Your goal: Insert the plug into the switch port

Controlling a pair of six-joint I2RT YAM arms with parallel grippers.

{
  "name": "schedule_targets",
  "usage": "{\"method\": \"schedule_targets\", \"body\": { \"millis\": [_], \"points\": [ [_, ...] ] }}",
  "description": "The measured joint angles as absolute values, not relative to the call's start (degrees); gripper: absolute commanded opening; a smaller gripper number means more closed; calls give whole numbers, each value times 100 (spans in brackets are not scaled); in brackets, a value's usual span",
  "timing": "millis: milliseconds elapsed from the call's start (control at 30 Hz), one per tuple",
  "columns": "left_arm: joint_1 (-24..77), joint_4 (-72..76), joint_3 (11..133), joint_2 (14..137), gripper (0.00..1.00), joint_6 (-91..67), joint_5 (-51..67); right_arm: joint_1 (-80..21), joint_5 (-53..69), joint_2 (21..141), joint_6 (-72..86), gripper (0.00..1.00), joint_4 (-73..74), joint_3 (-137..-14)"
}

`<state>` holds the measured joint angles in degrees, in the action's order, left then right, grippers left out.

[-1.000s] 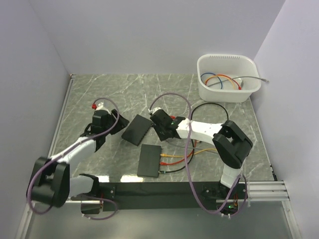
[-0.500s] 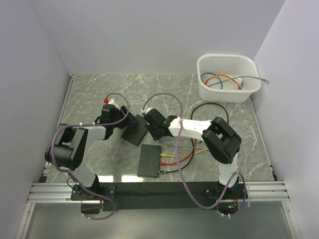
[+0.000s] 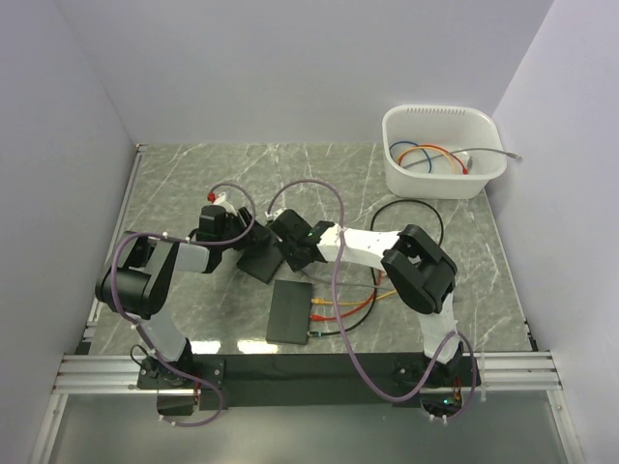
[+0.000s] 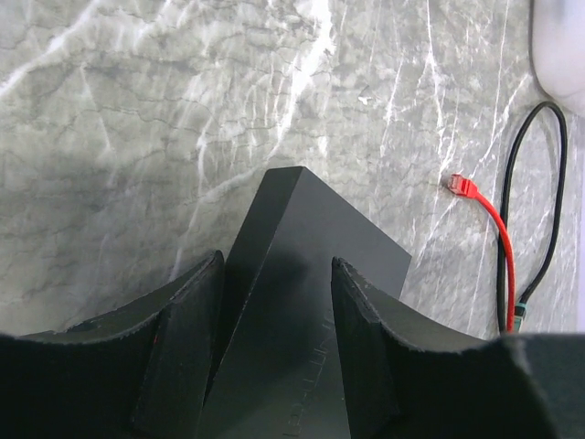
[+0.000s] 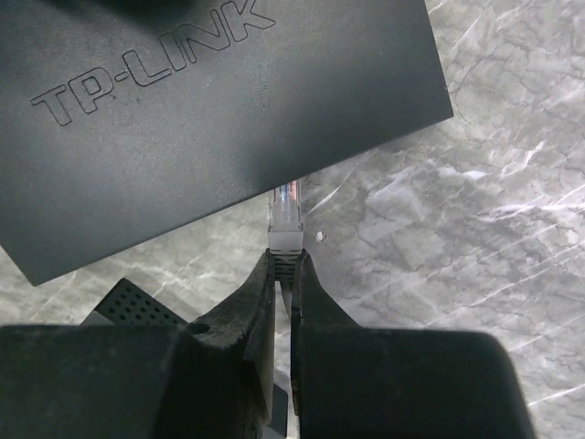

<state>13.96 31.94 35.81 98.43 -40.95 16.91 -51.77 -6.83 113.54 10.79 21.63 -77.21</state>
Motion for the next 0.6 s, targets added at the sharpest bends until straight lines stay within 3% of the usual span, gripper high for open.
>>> {"method": "schedule_targets", "body": {
  "millis": [600],
  "points": [
    [1535, 2943, 3767, 9872, 56, -3516, 1693, -5177, -840, 11437, 950, 0, 2366, -7876]
  ]
}}
